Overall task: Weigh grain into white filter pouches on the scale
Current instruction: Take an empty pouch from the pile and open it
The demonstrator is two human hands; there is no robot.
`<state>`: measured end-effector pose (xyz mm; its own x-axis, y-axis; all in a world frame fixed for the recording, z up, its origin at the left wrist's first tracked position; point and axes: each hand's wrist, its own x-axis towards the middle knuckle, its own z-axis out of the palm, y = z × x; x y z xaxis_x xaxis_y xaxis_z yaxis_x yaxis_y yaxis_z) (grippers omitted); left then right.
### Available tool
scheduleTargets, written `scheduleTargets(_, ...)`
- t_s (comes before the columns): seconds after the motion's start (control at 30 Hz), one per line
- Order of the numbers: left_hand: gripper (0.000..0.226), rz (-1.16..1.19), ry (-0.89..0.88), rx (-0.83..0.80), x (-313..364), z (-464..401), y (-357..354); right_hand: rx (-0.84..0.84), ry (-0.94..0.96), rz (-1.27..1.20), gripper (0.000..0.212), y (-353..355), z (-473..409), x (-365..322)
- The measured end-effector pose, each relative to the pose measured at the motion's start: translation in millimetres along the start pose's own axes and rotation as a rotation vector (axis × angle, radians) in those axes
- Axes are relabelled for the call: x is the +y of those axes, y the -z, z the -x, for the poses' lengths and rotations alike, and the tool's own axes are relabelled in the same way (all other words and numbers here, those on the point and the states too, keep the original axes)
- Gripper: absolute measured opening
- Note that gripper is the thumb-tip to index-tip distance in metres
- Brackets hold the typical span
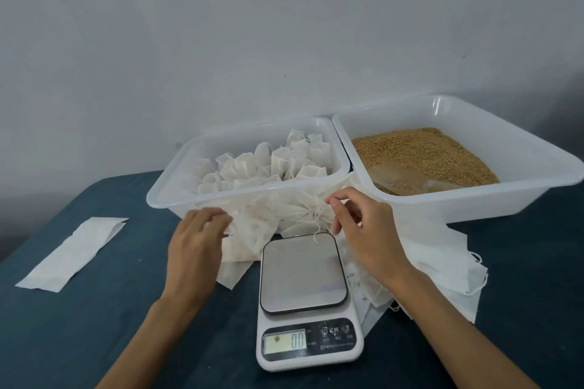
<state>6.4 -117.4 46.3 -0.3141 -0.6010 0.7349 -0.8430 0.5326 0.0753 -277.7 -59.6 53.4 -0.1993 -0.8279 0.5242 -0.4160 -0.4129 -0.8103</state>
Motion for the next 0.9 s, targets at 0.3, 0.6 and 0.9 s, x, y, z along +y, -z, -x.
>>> scheduleTargets(0.3, 0.023, 1.181, 0.74, -0.054, 94, -31, 0, -0.286, -0.216, -0.249, 0.048, -2, 2, -7)
scheduleTargets(0.6, 0.014, 1.312, 0.863, -0.016, 119, -43, -24, -0.187, -0.403, -0.565, 0.036, 1, -6, 1)
scheduleTargets(0.9, 0.002, 1.375, 0.793, -0.315, 122, -30, -22, -0.064, -0.325, -0.517, 0.019, 1, -4, 5)
